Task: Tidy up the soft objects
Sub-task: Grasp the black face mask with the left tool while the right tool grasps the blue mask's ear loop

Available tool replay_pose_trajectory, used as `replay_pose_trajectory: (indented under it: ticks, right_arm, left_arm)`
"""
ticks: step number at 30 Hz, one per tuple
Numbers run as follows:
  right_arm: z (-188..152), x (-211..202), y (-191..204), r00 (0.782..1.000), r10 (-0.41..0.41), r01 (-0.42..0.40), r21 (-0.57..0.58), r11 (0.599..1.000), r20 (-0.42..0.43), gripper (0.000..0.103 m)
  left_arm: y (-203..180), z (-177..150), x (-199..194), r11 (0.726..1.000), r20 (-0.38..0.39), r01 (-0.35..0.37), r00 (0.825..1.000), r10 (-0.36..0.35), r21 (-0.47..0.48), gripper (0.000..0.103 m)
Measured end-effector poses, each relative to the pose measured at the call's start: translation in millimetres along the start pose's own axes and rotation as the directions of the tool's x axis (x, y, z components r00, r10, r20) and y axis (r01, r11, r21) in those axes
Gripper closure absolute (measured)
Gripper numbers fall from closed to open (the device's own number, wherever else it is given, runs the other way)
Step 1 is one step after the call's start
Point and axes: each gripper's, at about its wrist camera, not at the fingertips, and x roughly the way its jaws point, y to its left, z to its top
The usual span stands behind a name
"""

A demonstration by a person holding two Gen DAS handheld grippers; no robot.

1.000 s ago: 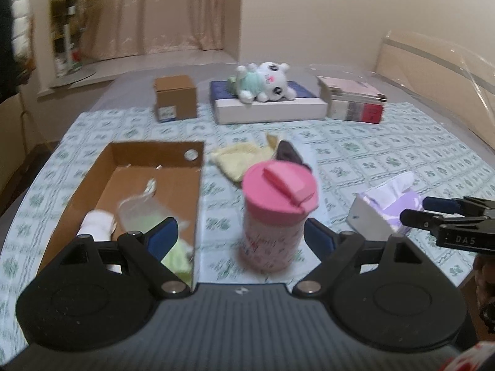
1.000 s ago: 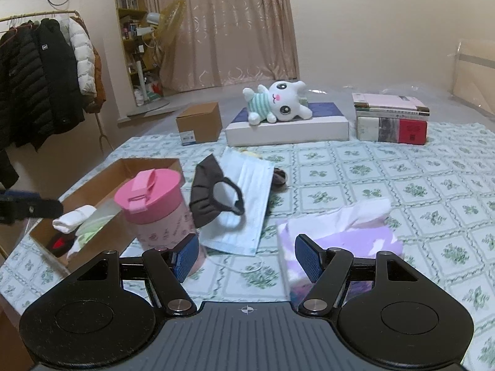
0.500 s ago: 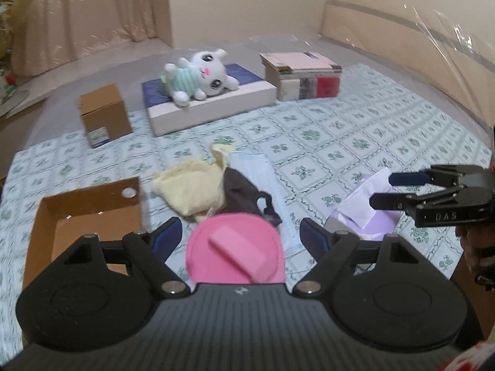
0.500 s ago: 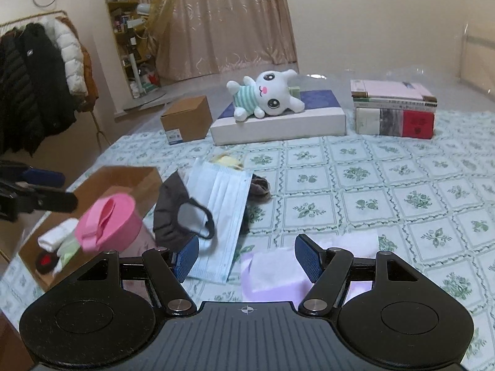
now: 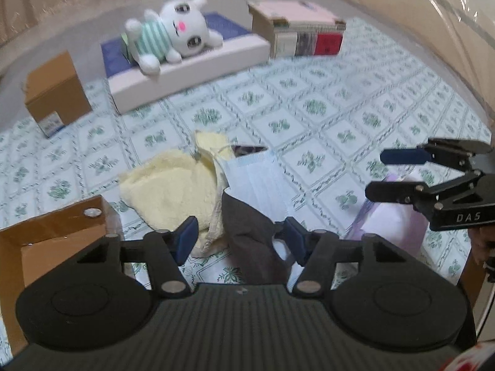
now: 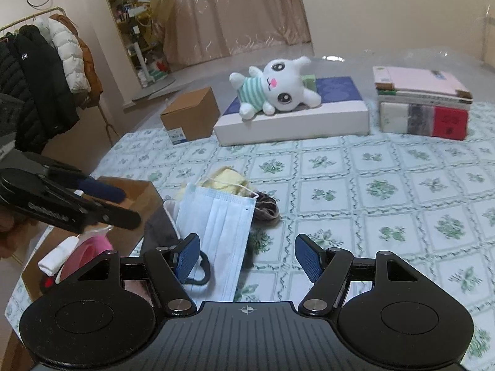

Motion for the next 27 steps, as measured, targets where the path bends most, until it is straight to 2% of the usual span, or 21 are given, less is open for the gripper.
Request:
replay_pose_trajectory:
  ticks: [6,8,13,16,20,22,24,25,26,27]
  right_arm:
    - [11.1,37.5,-10.2,0.997,0.034,-0.035,-0.003,0.999,-0.070,0.035]
    - [13.5,50.2,-13.1,0.995,0.046,-0.046,-0.002,0.999,-0.094,0.035]
    - [17.9,81.0,-23.9,0.985,0.091,-0.089,0.020,0.996,-0.147,0.035]
    - [19.8,95.9,-27.4,0.977,0.130,-0.125,0.041,0.991,-0.172,0.035]
    - [20.3,113.4,-24.9,0.967,0.160,-0.156,0.036,0.987,-0.198,0.035]
    - [20.4,120.1,-24.0,0.966,0.158,-0.154,0.036,0.987,-0.203,0.041]
    - [20.6,124.0,-24.0,0.965,0.163,-0.157,0.042,0.987,-0.206,0.063]
    - [20.4,124.3,-24.1,0.964,0.169,-0.162,0.047,0.986,-0.204,0.067]
    - [20.3,123.5,-23.7,0.965,0.169,-0.163,0.047,0.986,-0.201,0.078]
    - [20.5,123.2,-21.5,0.966,0.165,-0.160,0.041,0.986,-0.197,0.094]
  left_arm:
    - [7.0,6.6,29.0,0.999,-0.089,0.043,0.995,-0.040,0.028,0.065]
    - [8.4,7.8,34.3,0.998,-0.101,0.058,0.993,-0.055,0.033,0.069]
    - [9.0,9.2,42.7,0.994,-0.126,0.071,0.990,-0.060,0.082,0.088]
    - [9.8,8.5,43.7,0.991,-0.124,0.081,0.990,-0.068,0.107,0.093]
    - [11.5,7.9,42.8,0.987,-0.109,0.112,0.989,-0.099,0.117,0.094]
    - [12.7,8.2,43.2,0.986,-0.105,0.119,0.989,-0.107,0.118,0.095]
    - [13.3,7.8,43.5,0.986,-0.102,0.120,0.989,-0.108,0.117,0.095]
    - [13.6,7.4,44.0,0.986,-0.101,0.120,0.989,-0.109,0.115,0.095]
    - [13.8,6.7,44.3,0.986,-0.100,0.122,0.989,-0.111,0.114,0.095]
    - [14.0,6.2,44.2,0.986,-0.098,0.123,0.989,-0.112,0.111,0.095]
